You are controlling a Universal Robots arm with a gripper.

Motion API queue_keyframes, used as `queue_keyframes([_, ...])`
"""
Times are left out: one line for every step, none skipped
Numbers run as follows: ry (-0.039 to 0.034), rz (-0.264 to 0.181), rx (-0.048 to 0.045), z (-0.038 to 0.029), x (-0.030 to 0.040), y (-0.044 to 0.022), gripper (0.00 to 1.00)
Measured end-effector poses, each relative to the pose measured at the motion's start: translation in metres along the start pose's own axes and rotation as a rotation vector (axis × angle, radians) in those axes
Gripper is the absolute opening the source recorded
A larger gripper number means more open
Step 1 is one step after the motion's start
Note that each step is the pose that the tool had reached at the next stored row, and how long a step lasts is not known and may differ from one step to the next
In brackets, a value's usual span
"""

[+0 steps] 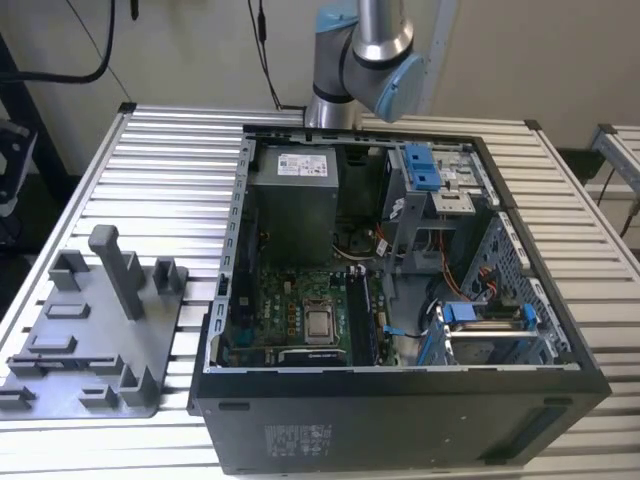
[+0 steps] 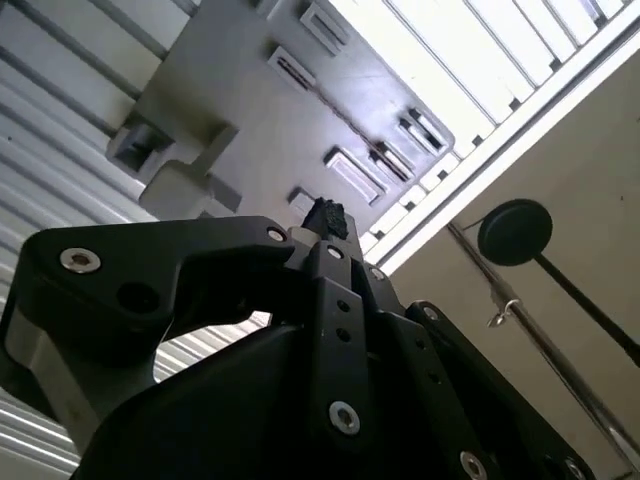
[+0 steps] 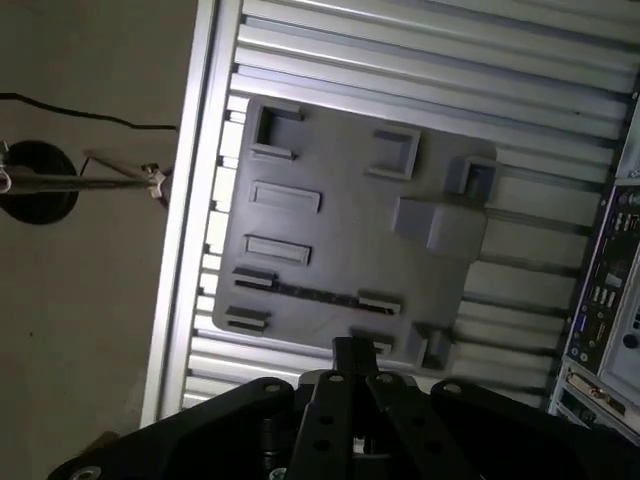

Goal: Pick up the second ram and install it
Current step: 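Pick up the second ram and move it above second insertion slot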

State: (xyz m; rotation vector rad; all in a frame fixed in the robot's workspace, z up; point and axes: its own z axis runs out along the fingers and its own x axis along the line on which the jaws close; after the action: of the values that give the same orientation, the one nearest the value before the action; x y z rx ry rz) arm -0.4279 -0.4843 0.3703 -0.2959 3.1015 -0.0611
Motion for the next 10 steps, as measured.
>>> queue_keyframes([-0.0005, -0.014, -0.0003, 0.0, 0.0003, 0.0001, 0.11])
queue_keyframes([-0.0011, -0.029, -0.0005, 0.0, 0.0005, 0.0001, 0.11])
queue_keyframes([-0.0017, -0.043, -0.0009, 0.0001, 0.0007, 0.0002, 0.11])
queue_keyframes([-0.0023, -0.059, -0.0012, 0.0, 0.001, 0.0002, 0.11])
queue_keyframes([-0.0029, -0.073, -0.0015, 0.0001, 0.0012, 0.0002, 0.11])
queue_keyframes([-0.0036, -0.088, -0.0019, 0.0001, 0.0015, 0.0003, 0.11])
queue_keyframes([-0.0042, -0.102, -0.0021, 0.0001, 0.0017, 0.0004, 0.11])
queue_keyframes([-0.0047, -0.116, -0.0025, 0.0001, 0.002, 0.0004, 0.11])
queue_keyframes([-0.0053, -0.13, -0.0027, 0.0001, 0.0022, 0.0004, 0.11])
queue_keyframes([-0.006, -0.144, -0.0031, 0.0001, 0.0025, 0.0005, 0.11])
